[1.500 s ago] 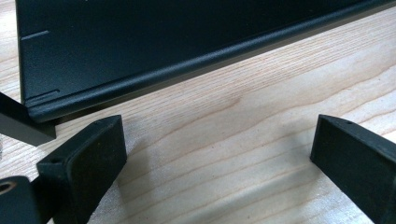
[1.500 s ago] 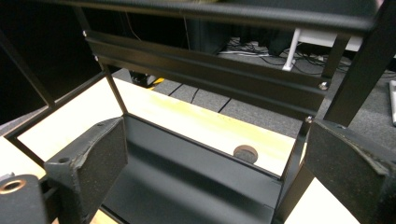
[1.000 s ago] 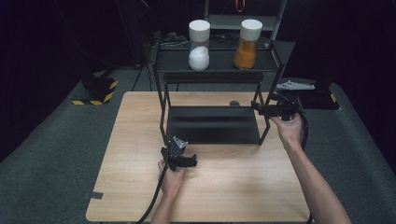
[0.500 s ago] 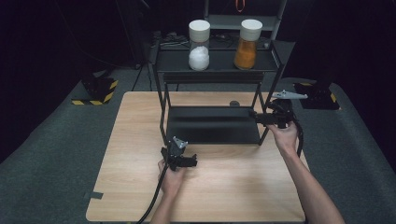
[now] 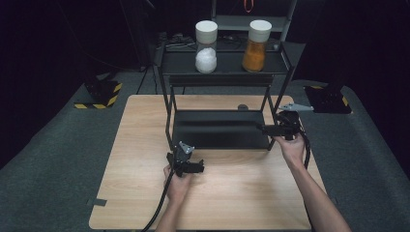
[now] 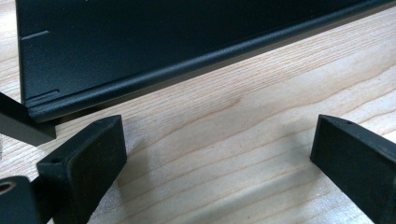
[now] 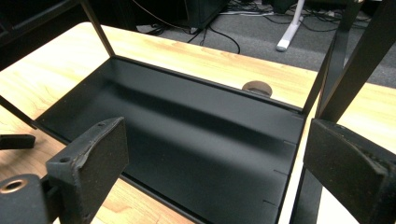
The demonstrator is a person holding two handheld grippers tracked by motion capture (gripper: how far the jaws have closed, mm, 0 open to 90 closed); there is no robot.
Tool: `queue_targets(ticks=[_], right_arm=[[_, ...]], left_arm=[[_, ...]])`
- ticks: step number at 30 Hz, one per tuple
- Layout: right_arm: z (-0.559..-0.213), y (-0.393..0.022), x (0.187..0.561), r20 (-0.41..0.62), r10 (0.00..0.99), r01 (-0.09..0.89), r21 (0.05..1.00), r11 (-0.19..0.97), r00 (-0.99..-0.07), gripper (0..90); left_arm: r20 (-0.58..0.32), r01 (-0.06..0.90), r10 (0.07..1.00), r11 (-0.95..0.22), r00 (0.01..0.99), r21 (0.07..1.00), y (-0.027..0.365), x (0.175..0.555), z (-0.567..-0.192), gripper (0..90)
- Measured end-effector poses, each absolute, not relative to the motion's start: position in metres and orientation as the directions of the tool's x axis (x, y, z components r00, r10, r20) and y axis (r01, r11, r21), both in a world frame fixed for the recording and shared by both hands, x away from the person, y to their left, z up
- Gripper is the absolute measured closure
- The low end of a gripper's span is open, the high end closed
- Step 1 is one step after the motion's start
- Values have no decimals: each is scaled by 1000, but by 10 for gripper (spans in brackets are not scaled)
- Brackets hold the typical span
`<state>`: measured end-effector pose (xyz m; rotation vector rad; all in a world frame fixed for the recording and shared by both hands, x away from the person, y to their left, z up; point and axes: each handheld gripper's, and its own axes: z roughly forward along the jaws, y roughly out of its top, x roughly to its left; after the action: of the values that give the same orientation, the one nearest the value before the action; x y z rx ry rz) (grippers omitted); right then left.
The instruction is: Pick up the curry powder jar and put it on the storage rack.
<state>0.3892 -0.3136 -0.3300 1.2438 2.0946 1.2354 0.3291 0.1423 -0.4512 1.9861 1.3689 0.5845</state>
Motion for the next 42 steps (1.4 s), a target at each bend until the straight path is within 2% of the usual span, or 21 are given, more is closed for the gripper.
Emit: queue_targets(ticks=[8,16,42], right_arm=[[-342,-311,389,89,850,504,835,221,-519,60],[-351,-302,382,52,844,479,841,251,-534,64],[-392,-293,372,78,811,492,827,272,-580,64]], left_arm=[[-1,646,934,-246,356,723,142,329,-451,33],[-1,646,935,-245,356,723,142,329,-451,33],[0,646,934,-246,357,723,142,329,-451,33]])
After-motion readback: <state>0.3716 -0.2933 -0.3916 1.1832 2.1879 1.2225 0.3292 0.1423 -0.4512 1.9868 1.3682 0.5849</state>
